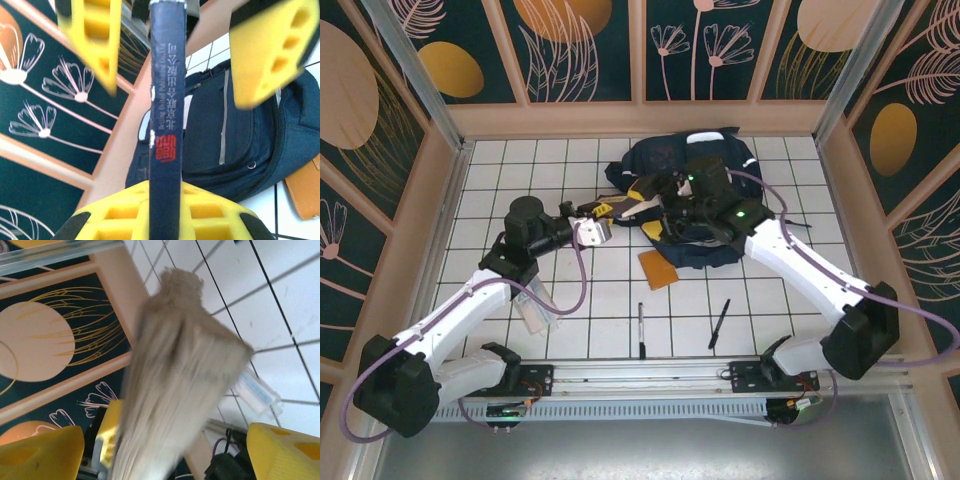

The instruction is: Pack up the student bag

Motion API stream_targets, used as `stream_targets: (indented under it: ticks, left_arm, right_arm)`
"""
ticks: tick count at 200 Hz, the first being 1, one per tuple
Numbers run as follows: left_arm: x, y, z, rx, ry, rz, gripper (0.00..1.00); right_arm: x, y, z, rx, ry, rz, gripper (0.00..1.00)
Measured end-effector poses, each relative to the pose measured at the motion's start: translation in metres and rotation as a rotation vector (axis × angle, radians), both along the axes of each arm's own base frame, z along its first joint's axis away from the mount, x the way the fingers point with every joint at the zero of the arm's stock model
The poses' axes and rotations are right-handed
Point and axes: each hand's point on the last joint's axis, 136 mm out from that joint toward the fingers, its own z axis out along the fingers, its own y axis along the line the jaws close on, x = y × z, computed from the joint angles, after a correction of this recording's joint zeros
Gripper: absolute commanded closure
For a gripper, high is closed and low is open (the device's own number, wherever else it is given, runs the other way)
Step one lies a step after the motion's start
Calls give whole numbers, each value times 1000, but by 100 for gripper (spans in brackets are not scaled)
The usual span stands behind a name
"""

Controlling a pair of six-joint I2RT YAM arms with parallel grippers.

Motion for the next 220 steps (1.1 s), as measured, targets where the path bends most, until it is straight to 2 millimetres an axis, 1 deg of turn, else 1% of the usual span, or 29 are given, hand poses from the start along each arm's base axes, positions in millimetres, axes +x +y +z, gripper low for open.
stream_targets:
  ticks: [3,7,11,14,22,26,27,32,36,42,51,55,59,66,79,93,106,123,142,151,163,180,191,206,220]
  left_arm:
    - [-1,-1,0,3,-6,-6,100]
    - [-2,-3,0,7,-12,-12,100]
    - [-4,-4,0,11,-17,-19,100]
    - [-4,-5,-1,14,-20,-24,100]
    - [-6,-8,-2,23,-28,-35,92]
    - [-7,-9,-3,27,-31,-39,88]
    - [-7,-9,-3,29,-33,-40,87]
    - [-7,-10,-4,34,-36,-43,81]
    - [-7,-10,-4,39,-42,-46,74]
    - [-7,-11,-5,46,-50,-51,61]
    - [-8,-11,-6,50,-52,-54,46]
    - [-8,-11,-6,54,-61,-56,42]
    - [-8,-11,-5,53,-59,-57,40]
    - [-9,-12,-5,56,-59,-62,39]
    - [-11,-15,-5,74,-42,-92,41]
    - [-8,-21,-3,84,-12,-120,41]
    - [-3,-29,-4,82,17,-137,41]
    - [3,-40,-17,82,68,-150,40]
    - [7,-63,-35,105,128,-181,41]
    - [11,-78,-42,120,153,-195,40]
    - [18,-99,-46,132,167,-212,40]
    - [23,-128,-49,141,176,-239,37]
    - [26,-144,-53,150,182,-251,33]
    - [28,-165,-62,160,210,-266,28]
    - [30,-182,-78,174,280,-278,28]
  right_arm:
    - [0,3,-2,3,15,1,28]
    - [0,6,-5,8,32,0,38]
    - [1,8,-7,12,46,-1,51]
    - [1,11,-10,16,57,-1,63]
    - [3,15,-13,23,78,-7,91]
    - [4,16,-15,26,86,-10,99]
    - [4,16,-15,26,87,-11,100]
    - [5,17,-16,27,95,-18,100]
    - [6,17,-16,27,98,-25,100]
    - [7,16,-15,29,97,-35,100]
    - [10,11,-12,28,86,-53,100]
    - [11,8,-11,23,73,-61,100]
    - [13,4,-9,20,65,-69,100]
    - [17,-4,-5,18,39,-84,100]
    - [29,-28,8,14,-47,-122,100]
    - [43,-61,25,-1,-166,-170,100]
    - [54,-96,44,-46,-317,-215,100]
    - [64,-141,66,-166,-513,-290,100]
    - [63,-183,82,-345,-700,-360,100]
    - [59,-200,86,-427,-761,-392,100]
    - [53,-223,87,-536,-812,-440,100]
    - [46,-255,85,-673,-827,-510,100]
    - [43,-275,84,-742,-818,-556,100]
    - [39,-295,80,-802,-801,-596,100]
    - [34,-306,74,-834,-779,-612,100]
